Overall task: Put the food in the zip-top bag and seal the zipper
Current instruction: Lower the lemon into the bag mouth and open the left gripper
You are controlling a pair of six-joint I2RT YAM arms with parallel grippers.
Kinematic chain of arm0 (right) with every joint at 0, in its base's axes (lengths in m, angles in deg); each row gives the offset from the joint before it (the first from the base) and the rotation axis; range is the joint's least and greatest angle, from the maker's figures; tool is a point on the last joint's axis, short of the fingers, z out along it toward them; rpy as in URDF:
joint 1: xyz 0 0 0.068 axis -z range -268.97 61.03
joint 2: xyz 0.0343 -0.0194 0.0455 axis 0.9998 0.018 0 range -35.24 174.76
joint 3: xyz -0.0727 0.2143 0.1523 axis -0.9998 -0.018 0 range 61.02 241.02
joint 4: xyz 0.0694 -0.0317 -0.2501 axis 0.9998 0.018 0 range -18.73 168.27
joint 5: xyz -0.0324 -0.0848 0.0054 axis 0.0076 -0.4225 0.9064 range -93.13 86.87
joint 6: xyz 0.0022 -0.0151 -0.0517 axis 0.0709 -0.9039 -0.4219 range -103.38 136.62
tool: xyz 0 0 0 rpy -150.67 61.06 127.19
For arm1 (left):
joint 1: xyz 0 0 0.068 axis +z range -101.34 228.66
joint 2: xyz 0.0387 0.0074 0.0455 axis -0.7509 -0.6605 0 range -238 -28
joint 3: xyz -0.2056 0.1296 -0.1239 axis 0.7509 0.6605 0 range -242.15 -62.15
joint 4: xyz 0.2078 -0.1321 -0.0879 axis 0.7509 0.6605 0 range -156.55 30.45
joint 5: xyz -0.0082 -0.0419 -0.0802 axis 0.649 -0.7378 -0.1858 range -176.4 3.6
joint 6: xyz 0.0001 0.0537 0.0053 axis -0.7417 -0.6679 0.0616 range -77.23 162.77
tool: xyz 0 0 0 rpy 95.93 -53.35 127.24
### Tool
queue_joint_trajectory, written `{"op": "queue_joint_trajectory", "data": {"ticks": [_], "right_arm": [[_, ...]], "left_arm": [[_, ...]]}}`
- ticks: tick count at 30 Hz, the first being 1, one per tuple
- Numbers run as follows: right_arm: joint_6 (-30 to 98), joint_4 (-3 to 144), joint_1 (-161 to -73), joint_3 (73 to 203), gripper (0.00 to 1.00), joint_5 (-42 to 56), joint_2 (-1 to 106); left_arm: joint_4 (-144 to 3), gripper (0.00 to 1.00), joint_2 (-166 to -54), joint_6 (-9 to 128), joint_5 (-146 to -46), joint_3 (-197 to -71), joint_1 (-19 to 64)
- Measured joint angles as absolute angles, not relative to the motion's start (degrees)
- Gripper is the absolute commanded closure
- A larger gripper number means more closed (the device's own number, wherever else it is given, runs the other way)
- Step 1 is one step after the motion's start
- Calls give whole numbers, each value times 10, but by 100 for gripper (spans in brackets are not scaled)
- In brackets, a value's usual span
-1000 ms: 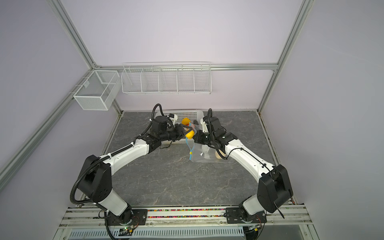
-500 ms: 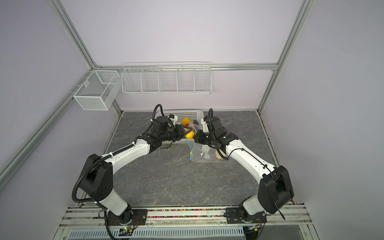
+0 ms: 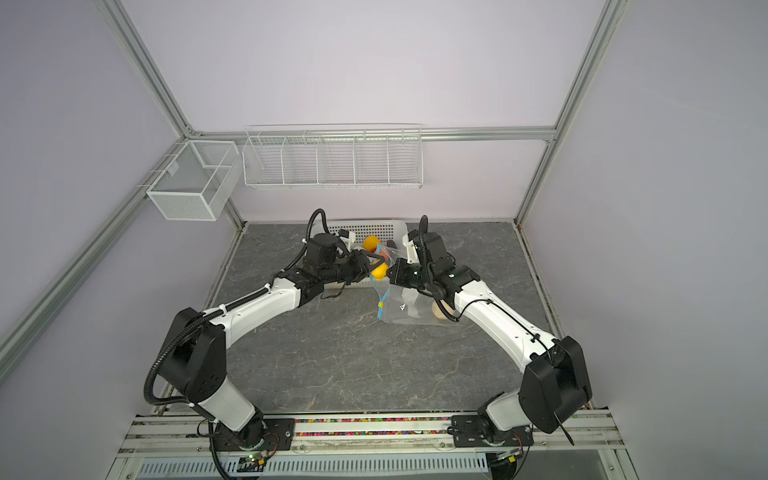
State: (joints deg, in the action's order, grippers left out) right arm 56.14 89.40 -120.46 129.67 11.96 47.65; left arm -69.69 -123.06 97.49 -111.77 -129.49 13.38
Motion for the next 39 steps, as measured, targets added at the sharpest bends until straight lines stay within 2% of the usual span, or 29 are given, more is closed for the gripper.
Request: {"op": "queue_joint_trajectory", "data": {"ticks": [12, 15, 20, 24, 39], "right_arm": [[563, 894, -1205, 1297, 94, 124, 477], [563, 894, -1204, 1297, 94, 125, 477], [563, 894, -1205, 1297, 94, 126, 477], [563, 894, -1205, 1297, 93, 126, 477], [563, 892, -1204, 1291, 94, 124, 473]], "left_arm": [[-679, 60, -1240, 963, -1113, -1295, 123], [-676, 52, -1243, 961, -1113, -1295, 123], [-672, 32, -1244, 958, -1112, -1301, 123], [-666, 24, -1244, 955, -1112, -1308, 123], [-618, 22, -1223, 922, -1093, -1318, 122]]}}
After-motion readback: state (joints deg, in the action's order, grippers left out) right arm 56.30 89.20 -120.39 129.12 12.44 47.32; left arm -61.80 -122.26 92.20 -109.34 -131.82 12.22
